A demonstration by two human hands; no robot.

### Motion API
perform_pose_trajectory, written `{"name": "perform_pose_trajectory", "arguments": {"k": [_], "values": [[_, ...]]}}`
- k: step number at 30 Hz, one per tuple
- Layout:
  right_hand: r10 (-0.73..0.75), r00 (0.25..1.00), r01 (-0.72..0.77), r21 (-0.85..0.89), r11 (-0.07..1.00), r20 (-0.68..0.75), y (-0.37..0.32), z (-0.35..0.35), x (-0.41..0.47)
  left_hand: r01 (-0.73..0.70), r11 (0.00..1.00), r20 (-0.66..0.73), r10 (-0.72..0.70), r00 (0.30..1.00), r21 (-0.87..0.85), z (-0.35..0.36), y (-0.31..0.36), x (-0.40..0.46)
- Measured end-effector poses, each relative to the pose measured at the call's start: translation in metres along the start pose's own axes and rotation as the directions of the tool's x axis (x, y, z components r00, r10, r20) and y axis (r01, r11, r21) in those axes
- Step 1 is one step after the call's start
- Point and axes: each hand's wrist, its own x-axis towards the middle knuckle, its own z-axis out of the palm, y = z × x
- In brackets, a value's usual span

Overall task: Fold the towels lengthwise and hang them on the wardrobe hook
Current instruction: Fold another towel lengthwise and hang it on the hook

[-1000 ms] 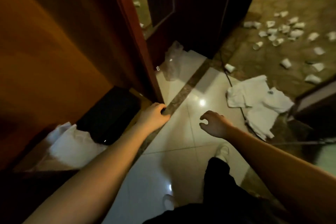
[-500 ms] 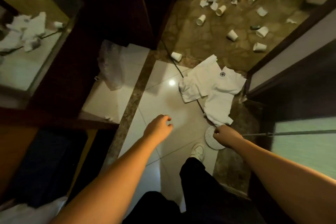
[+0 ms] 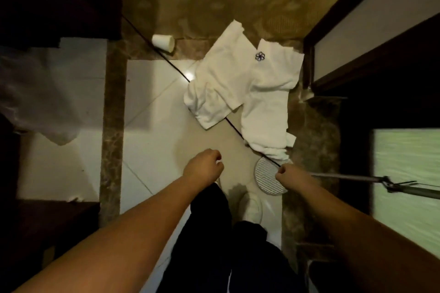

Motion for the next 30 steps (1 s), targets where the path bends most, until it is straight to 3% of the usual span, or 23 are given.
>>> {"name": "perform_pose_trajectory", "arguments": {"k": [4,8,11,13,18,22,25,30], "values": [[0.072,0.996,-0.067,0.079,0.995,-0.059,0.017,0.026,0.095,-0.054,0.979,0.115,0.032,0.993,0.197,0.042,-0.01,0.111],[0.213,0.97,-0.184,0.211,0.96,-0.122,0.023,0.044,0.175,-0.081,0.97,0.199,0.034,0.979,0.231,0.081,-0.008,0.197],[0.285,0.952,-0.239,0.311,0.92,-0.111,0.03,0.059,0.22,-0.005,1.0,0.238,-0.001,0.971,0.028,0.109,-0.003,0.241],[0.241,0.954,-0.177,0.316,0.932,-0.179,0.038,0.071,0.243,0.094,0.981,0.25,-0.049,0.967,-0.171,0.123,0.0,0.259],[0.093,0.934,-0.034,0.175,0.984,-0.344,0.033,0.1,0.255,0.214,0.73,0.245,-0.065,0.967,-0.649,0.154,0.009,0.277],[0.041,0.865,0.041,0.153,0.987,-0.5,0.04,0.109,0.271,0.237,0.667,0.266,-0.06,0.962,-0.707,0.161,0.02,0.294],[0.013,0.878,0.072,0.158,0.985,-0.479,0.043,0.099,0.272,0.231,0.665,0.251,-0.067,0.966,-0.71,0.152,0.023,0.297],[0.141,0.926,0.026,0.43,0.902,-0.352,0.027,0.049,0.222,0.194,0.574,0.22,-0.024,0.975,-0.795,0.115,0.045,0.259]]}}
